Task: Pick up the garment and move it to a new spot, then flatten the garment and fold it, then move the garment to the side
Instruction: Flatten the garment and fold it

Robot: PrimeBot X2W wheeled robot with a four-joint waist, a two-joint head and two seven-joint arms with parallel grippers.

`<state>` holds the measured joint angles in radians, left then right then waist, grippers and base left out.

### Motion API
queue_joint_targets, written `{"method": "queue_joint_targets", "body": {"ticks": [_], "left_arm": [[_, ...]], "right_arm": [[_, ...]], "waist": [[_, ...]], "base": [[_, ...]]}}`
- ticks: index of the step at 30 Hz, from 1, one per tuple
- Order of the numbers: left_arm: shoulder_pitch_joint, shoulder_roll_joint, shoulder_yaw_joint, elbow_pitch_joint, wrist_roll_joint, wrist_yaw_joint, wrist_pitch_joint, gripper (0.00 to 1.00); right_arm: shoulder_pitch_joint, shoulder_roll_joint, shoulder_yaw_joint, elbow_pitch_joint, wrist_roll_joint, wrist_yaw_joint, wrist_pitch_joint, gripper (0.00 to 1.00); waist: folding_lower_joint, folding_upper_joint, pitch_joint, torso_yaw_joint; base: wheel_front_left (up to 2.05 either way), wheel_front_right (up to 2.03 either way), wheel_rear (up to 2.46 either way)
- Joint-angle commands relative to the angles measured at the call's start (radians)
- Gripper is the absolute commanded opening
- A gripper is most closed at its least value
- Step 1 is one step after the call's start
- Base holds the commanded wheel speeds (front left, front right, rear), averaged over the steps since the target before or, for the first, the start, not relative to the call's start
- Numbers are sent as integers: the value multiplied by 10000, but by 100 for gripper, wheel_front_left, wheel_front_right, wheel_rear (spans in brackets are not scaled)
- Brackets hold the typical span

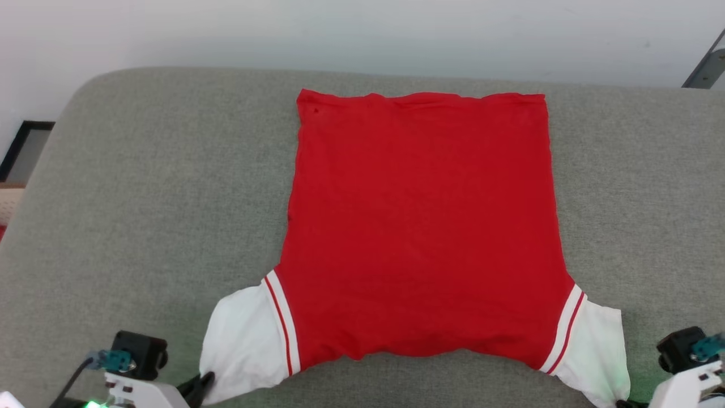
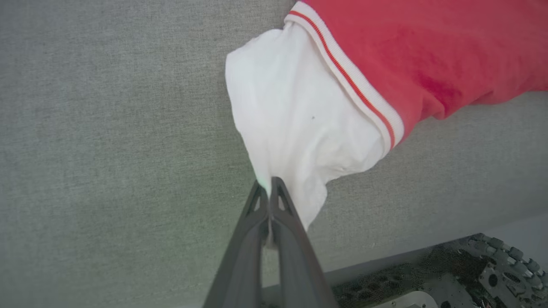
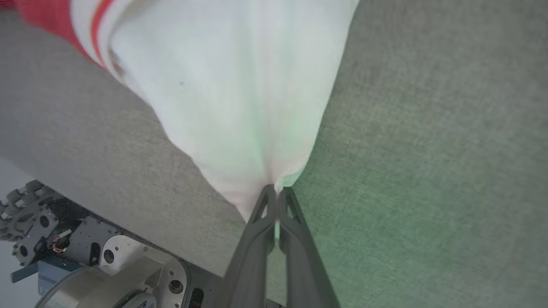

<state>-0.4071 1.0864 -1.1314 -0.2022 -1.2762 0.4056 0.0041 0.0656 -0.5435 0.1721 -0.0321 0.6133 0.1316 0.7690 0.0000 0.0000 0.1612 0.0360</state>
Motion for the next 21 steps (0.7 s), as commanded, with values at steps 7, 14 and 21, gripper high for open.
{"method": "queue_joint_targets", "body": {"ticks": [7,14,21], "left_arm": [[-137,-480,35,453,55,-176,-167,0],[-160,-664,6,500,134,-149,-234,0],[-85,-694,26,275,200,-9,-370,0]], "right_arm": [[-974,898,460,2045,-963,-34,-719,47],[-1280,409,633,1543,-512,-38,-470,100],[-1315,-142,-807,-1066,97,-17,454,100]], "waist": [[0,0,214,139],[0,0,150,211],[0,0,123,332]], "base": [[0,0,0],[0,0,0],[0,0,0]]}}
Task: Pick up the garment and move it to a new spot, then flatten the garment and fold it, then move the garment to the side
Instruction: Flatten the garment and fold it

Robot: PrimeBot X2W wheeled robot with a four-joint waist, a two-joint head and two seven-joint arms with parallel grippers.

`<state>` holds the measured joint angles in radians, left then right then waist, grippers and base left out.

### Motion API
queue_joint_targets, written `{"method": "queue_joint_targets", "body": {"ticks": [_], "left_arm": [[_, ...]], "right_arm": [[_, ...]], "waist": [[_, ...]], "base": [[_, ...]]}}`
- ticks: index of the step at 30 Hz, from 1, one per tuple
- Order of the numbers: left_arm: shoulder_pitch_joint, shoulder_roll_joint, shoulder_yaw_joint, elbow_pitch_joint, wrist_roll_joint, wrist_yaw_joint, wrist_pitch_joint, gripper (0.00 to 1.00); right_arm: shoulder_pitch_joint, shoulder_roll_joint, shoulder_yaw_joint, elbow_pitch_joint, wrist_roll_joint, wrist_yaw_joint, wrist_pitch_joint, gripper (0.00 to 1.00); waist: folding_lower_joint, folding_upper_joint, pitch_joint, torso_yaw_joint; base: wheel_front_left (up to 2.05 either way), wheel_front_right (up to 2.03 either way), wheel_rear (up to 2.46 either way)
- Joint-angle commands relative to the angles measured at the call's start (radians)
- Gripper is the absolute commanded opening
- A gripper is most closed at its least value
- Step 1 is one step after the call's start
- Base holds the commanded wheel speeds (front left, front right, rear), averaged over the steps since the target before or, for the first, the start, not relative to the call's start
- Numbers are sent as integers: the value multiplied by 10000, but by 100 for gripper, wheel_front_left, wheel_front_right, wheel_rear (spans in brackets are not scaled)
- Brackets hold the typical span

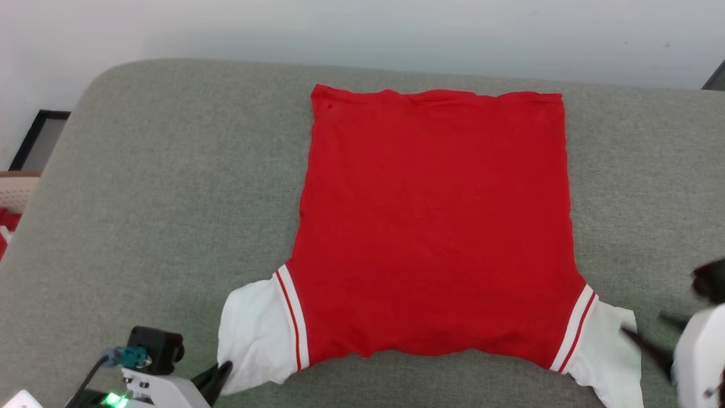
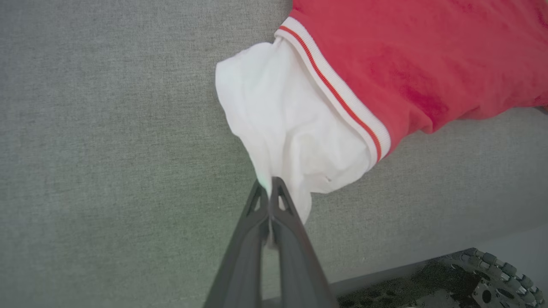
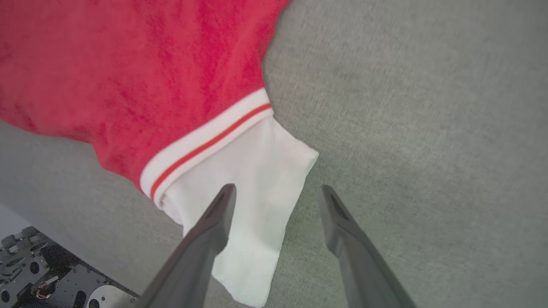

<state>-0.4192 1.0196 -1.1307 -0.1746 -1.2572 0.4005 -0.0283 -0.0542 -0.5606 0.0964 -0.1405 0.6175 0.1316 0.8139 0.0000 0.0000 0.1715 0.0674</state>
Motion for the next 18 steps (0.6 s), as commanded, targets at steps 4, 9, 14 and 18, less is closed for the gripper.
{"method": "queue_joint_targets", "body": {"ticks": [4,9,14,18], "left_arm": [[-135,-144,17,-107,248,105,-138,0],[-480,-400,9,-124,565,10,-164,0],[-970,-784,43,-62,885,-188,-164,0],[-1277,-1059,24,41,1051,-345,-115,0]], "right_arm": [[-950,297,-865,-871,-396,-17,-221,100],[-2826,658,-657,-187,-1345,-17,-1421,100],[-5053,880,-223,2154,-2144,-17,-2737,100],[-6398,843,-51,3877,-2468,-17,-3258,100]], "waist": [[0,0,249,172],[0,0,743,494],[0,0,1397,995],[0,0,1770,1344]], "base": [[0,0,0],[0,0,0],[0,0,0],[0,0,0]]}}
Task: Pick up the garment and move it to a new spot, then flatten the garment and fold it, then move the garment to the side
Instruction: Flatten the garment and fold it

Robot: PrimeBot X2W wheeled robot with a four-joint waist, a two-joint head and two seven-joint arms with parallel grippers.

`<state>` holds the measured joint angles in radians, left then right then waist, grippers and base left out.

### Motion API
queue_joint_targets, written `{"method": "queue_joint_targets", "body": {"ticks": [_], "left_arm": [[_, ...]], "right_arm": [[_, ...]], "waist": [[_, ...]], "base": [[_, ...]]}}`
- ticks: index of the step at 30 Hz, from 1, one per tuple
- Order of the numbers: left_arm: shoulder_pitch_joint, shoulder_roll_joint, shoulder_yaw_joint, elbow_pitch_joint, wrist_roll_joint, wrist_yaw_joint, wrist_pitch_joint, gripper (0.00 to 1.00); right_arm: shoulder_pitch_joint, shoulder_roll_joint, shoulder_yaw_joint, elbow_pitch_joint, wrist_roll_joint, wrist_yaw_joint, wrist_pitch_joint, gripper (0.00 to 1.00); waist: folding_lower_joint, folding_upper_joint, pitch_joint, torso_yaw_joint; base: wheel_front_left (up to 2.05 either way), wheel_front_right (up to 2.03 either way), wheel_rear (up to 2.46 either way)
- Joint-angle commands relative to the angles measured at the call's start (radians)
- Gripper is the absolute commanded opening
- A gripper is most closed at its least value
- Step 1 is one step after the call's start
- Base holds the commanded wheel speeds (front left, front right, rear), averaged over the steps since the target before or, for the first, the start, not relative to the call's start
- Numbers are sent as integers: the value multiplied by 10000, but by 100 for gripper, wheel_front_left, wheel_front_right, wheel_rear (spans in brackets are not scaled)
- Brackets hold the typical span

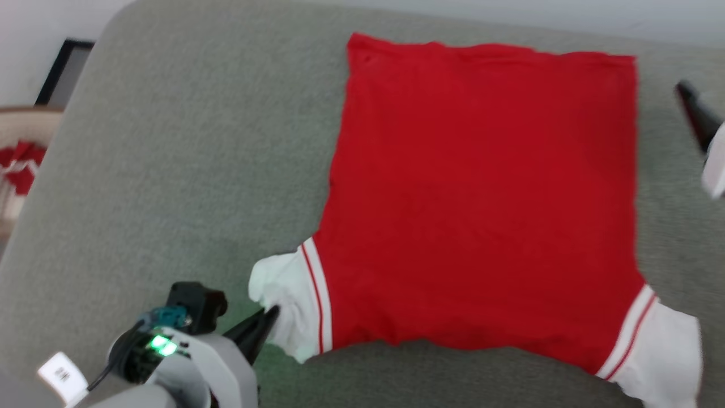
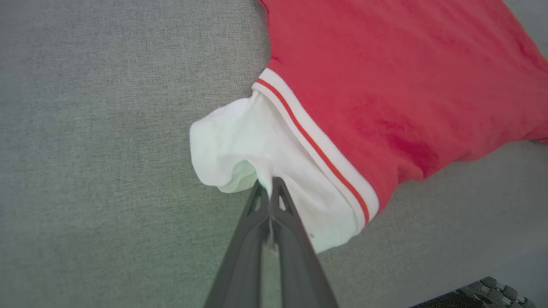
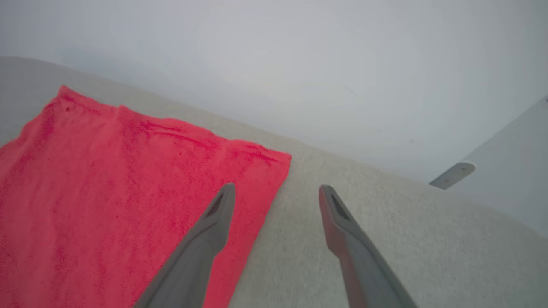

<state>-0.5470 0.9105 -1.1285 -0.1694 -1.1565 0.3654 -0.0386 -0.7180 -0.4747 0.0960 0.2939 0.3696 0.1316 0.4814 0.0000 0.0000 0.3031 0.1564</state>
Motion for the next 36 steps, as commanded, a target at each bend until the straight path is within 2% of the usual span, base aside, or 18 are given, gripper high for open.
{"method": "queue_joint_targets", "body": {"ticks": [1,7,13,18,26,27,28,33,36], "left_arm": [[-84,-63,6,41,91,-42,-4,0],[-544,-556,-23,345,266,-404,11,0],[-962,-1062,-129,729,429,-872,72,0],[-1156,-1374,-145,1051,457,-1183,20,0],[-1248,-1580,-145,1437,419,-1475,-77,0],[-1255,-1590,-142,1490,416,-1494,-86,0],[-1262,-1597,-144,1535,411,-1504,-92,0],[-1259,-1611,-130,1764,338,-1557,-82,0],[-1198,-1502,-77,1839,283,-1537,-114,0]], "right_arm": [[-139,-24,-17,91,-57,-17,-54,100],[-2242,-23,-350,3214,-495,-17,-52,100],[-3609,-125,-891,5460,-1022,-17,421,100],[-4370,-215,-1431,6807,-1603,-17,899,100],[-4727,288,-2278,8598,-2255,-6,2122,100],[-4728,363,-2321,8820,-2368,-2,2402,46],[-4721,365,-2316,9010,-2548,-2,2666,0],[-4867,345,-2578,9412,-3085,-12,3355,0],[-4995,607,-2591,9332,-3167,-8,3340,0]], "waist": [[0,0,550,559],[0,0,1222,1215],[0,0,1763,1888],[0,0,2082,2247],[0,0,2281,2351],[0,0,2280,2327],[0,0,2274,2300],[0,0,2110,2109],[0,0,1914,1912]], "base": [[0,0,0],[0,0,0],[0,0,0],[0,0,0],[0,0,0],[0,0,0],[0,0,0],[0,0,0],[0,0,0]]}}
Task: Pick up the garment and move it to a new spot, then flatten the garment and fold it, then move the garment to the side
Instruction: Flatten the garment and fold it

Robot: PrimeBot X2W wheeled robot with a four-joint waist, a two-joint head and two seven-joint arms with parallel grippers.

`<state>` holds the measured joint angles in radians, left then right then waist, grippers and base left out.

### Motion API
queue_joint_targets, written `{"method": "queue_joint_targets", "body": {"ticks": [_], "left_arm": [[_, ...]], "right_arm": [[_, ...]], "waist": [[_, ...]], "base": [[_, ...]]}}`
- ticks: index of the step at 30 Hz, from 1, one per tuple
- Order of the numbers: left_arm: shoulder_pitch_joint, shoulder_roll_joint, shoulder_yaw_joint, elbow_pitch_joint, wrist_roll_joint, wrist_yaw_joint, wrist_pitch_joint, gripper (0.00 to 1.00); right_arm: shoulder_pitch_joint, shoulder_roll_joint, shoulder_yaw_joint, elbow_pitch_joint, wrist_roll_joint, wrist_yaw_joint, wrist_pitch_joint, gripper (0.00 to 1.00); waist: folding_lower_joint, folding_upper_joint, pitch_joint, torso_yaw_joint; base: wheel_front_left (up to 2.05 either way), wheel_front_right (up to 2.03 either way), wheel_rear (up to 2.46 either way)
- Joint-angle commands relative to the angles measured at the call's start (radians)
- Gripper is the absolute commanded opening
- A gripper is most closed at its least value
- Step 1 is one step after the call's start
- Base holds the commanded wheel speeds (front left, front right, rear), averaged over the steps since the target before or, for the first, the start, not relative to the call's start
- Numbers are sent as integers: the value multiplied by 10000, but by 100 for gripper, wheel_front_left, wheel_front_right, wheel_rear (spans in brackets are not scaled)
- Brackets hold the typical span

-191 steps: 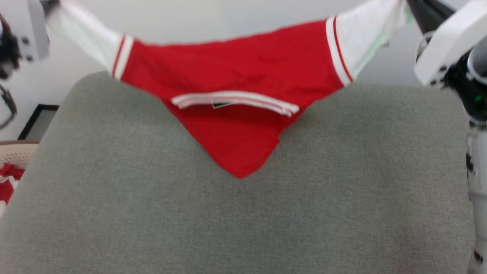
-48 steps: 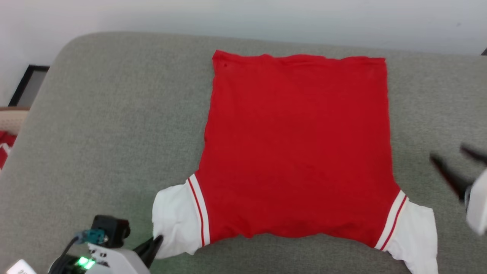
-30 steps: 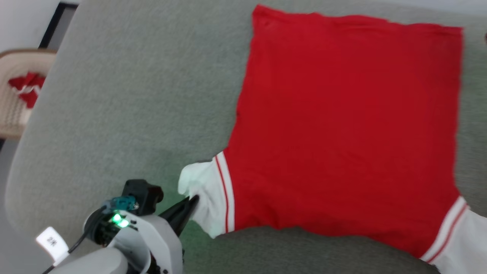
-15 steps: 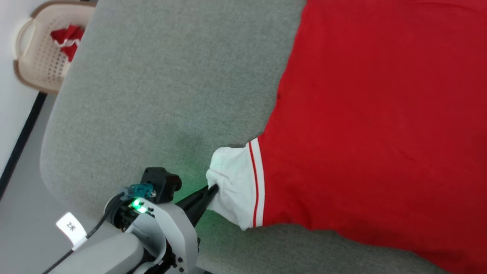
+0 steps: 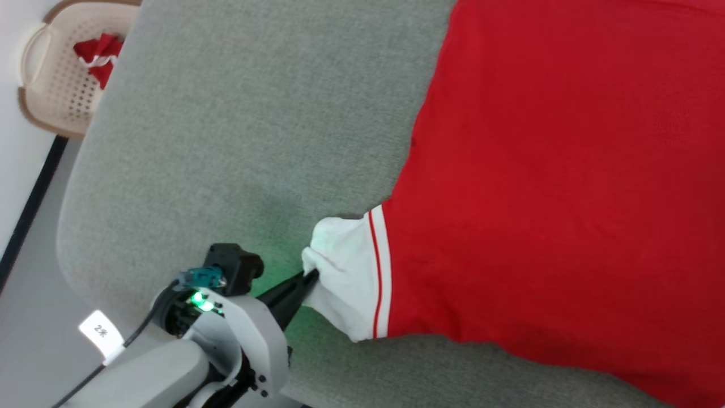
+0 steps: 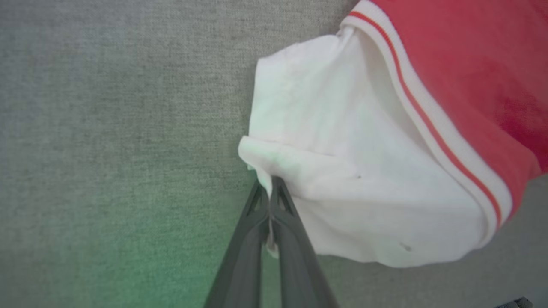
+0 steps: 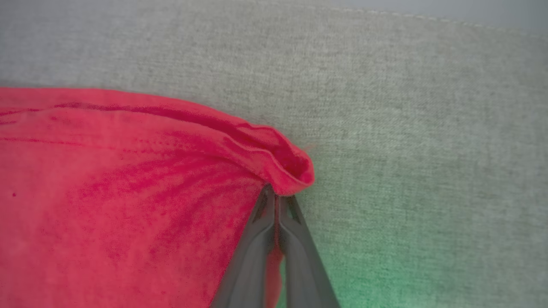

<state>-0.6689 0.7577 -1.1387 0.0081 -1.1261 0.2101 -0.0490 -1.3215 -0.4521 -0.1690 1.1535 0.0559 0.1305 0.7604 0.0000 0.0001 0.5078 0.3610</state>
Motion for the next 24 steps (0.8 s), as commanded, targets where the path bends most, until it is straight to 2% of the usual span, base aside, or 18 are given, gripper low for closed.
{"method": "queue_joint_targets", "body": {"ticks": [1,6,11,15,18,24], "left_arm": [[67,72,43,81,-45,40,-34,0],[274,364,101,67,-149,178,-79,0],[559,720,157,-86,-355,325,-39,0],[779,1018,181,-232,-481,465,-9,0],[884,1229,150,-356,-535,540,95,0],[1009,1550,135,-558,-607,676,249,0]], "right_arm": [[1033,463,132,677,-22,4,513,0],[1116,960,772,194,303,7,195,0],[1898,1241,2088,-866,1262,5,77,0],[3103,802,3157,-2414,2564,-4,315,0],[4255,248,3704,-4029,3585,-5,722,0],[6746,-719,3659,-7081,5073,-4,1630,0]], "waist": [[0,-1,-215,-222],[0,-1,-768,-761],[0,-1,-1426,-1364],[0,-1,-1906,-1794],[0,-1,-2225,-2083],[0,-1,-2659,-2488]], "base": [[0,0,0],[0,0,0],[0,0,0],[0,0,0],[0,0,0],[0,0,0]]}}
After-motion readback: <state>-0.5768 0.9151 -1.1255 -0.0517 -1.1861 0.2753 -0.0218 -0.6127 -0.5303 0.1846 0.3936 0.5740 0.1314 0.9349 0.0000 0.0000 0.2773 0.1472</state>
